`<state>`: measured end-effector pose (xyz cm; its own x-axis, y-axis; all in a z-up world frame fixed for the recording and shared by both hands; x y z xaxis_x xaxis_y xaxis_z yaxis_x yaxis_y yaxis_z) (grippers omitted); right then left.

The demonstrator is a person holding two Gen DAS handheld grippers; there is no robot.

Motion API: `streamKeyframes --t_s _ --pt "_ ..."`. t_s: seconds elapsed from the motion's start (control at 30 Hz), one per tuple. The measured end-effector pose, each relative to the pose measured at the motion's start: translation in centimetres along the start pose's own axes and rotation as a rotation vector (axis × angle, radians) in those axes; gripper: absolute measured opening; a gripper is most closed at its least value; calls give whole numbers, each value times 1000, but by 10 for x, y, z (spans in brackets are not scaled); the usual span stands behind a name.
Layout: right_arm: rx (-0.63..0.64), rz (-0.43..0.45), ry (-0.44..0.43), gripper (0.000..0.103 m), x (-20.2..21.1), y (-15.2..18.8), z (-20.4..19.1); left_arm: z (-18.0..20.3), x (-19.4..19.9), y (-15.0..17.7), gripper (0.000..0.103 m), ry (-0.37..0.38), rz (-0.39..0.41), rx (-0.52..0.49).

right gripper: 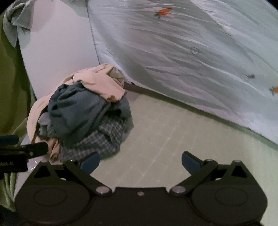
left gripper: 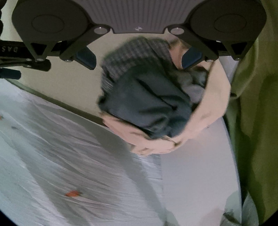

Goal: Fold clothes
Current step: 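Grasp the pink sweater from the heap with both grippers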

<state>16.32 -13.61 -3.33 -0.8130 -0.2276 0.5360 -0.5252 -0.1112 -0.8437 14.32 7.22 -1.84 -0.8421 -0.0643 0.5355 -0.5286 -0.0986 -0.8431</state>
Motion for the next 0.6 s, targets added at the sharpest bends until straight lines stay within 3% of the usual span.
streamKeyframes --t_s 0.2,0.3,0.47,0.6 --pt "54 49 -30 101 -62 -51 -19 -52 -55 -49 101 -127 46 43" --pt "61 77 -53 99 -96 -79 -31 -78 -87 -72 95 -167 51 94" --pt "91 112 -105 95 -162 -125 -62 -108 -147 -106 89 -162 60 179" --pt "81 90 -164 92 -216 -146 -83 -121 -194 -115 81 -145 12 257"
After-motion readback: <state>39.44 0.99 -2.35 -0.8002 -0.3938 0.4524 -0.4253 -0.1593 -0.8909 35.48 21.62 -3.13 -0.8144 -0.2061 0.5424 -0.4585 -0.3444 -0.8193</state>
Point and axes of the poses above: each gripper's, at about its wrist camera, not at the fingertips, and x roughly against the way its jaws point, z to its right, y to its underside, the point moved 4 cm from there along -x, roughly the way its jaws point, and after that the axes turned 7 degrees about z, right-handed, at the moved point
